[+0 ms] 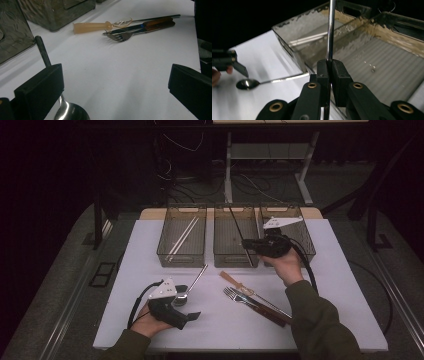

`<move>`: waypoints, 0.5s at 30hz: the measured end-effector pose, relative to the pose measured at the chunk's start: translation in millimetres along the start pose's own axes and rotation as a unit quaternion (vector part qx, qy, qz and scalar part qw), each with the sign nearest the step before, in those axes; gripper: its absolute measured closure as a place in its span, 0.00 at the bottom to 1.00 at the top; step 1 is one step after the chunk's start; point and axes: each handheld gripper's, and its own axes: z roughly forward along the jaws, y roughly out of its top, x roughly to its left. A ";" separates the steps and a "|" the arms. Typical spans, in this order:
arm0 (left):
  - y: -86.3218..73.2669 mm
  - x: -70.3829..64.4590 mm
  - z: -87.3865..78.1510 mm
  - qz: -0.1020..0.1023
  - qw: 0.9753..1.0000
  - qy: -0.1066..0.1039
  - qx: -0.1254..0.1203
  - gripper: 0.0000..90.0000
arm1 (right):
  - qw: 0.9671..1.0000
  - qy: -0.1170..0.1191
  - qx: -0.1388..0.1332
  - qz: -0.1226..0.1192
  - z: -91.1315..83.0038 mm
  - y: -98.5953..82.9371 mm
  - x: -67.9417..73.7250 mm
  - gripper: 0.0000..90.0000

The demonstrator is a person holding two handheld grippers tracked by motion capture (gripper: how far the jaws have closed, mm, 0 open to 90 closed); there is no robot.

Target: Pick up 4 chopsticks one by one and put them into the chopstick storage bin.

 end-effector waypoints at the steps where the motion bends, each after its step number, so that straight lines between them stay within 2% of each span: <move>1: 0.0 0.0 -0.1 0.000 1.000 -0.001 0.000 0.00 | 1.000 -0.001 -0.003 0.001 2.2 2.3 0.3 0.95; 10: 0.2 -1.8 0.0 -0.003 1.000 -0.002 0.000 0.00 | 1.000 0.002 -0.014 0.004 24.2 21.5 6.0 0.95; 15: 0.3 -2.5 -0.9 0.003 1.000 -0.002 0.001 0.00 | 1.000 0.003 -0.023 0.014 38.1 30.4 8.9 0.95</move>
